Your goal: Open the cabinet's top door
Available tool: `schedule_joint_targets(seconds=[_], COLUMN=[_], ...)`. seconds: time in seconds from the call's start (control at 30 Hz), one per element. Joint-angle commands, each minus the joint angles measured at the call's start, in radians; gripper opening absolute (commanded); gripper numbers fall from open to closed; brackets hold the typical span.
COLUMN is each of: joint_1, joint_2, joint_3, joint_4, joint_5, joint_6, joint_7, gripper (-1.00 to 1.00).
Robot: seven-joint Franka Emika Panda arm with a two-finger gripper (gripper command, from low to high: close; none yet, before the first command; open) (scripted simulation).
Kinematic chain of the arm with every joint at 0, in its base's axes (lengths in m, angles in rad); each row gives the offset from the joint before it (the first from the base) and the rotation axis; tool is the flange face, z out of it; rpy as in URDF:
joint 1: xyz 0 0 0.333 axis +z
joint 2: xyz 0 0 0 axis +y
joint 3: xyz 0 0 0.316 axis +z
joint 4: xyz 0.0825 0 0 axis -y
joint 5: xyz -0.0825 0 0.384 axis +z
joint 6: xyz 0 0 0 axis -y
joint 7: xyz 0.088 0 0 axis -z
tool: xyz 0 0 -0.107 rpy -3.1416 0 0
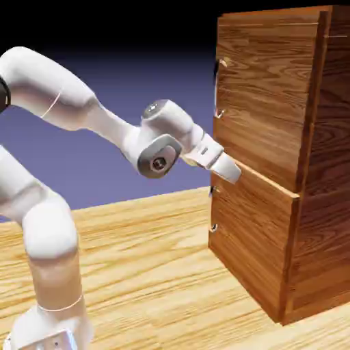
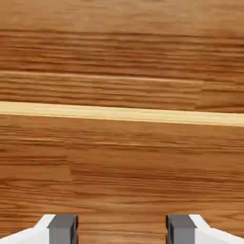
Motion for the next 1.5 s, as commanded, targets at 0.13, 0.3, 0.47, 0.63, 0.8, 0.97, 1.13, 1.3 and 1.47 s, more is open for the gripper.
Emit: schedule_joint_targets(seconds=[0.13,0.3,0.47,0.63,0.8,0.97,1.13,1.3,1.47], joint_1=[-0.091,-0.181,-0.272,-0.362,-0.453,-0.544,-0.634,-0.725,-0.815], joint_2=[-0.075,-0.151,-0.226,-0.301,-0.376,-0.452,-0.527,-0.602,-0.677], joint_3=[0.105,0.211,0.316,0.422,0.527,0.632,0.738,0.843,0.948], joint_4=[0.039,0.079,0.118,0.157,0.197,0.236,0.275,0.314,0.354], joint_5=[0.207,0.413,0.62,0.827,1.033,1.24,1.447,1.653,1.86], joint_6=[-0.016,-0.031,-0.047,-0.062,-0.078,-0.093,-0.109,-0.124,-0.14], joint_7=[0.218,0.435,0.653,0.87,1.087,1.305,1.522,1.74,1.957], gripper=[0.0,0.0,0.0,0.0,0.0,0.0,0.0,0.0,0.0])
